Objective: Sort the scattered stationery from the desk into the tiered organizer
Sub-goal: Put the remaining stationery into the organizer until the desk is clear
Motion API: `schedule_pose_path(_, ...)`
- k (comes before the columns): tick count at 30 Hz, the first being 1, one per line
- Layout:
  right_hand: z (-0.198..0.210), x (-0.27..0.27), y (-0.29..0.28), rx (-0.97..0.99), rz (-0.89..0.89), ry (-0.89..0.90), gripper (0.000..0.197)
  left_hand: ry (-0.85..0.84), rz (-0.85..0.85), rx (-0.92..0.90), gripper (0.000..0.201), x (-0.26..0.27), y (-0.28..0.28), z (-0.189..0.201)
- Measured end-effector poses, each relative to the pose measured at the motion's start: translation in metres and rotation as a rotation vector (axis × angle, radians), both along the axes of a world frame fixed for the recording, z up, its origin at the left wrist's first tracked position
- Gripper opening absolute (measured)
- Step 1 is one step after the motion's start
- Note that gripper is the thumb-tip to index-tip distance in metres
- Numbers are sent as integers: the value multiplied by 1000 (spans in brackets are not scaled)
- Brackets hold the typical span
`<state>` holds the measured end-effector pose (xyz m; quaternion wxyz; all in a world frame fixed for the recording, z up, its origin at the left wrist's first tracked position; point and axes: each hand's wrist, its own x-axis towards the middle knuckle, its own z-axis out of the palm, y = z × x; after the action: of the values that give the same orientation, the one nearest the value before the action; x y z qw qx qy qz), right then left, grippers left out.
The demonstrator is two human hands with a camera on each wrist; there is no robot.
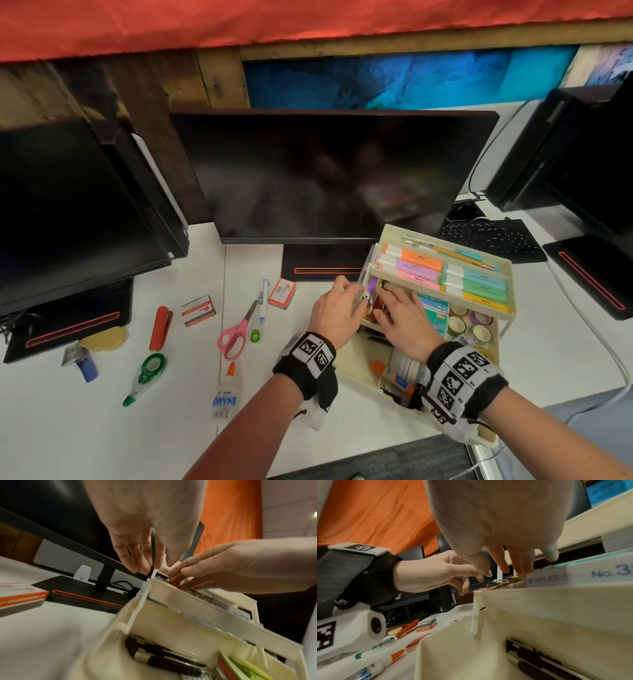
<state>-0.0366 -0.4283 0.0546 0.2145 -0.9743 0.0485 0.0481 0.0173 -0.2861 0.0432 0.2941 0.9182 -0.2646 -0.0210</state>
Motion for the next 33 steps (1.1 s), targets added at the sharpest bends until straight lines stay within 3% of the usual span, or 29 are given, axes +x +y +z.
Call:
schedule_pose_path(4,5,-1,17,34,-50,-212,22,-10,54,-99,25,-4,31,-4)
schedule_pose_path(8,3,-4,60,133,118,-262,20,55,228,-129,19,-4,89,-13)
schedule_pose_path(13,-24,-8,122,200,422,-30,26,186,491,-97,20,-3,181,-34)
schedule_pose_path(18,-58,-22,165,-60,654,318,33,261,635,-26,14,-18,258,-59)
schedule_pose_path(23,-75,-29,206,-40,742,298,62,279,728,37,15,-34,299,-70)
schedule_pose_path(27,-82,-11,239,-152,817,267,65,301,749,19,18,-38,317,-72)
schedule_pose_path(33,-83,20,254,-152,650,258,58,304,745,27,17,-28,338,-78)
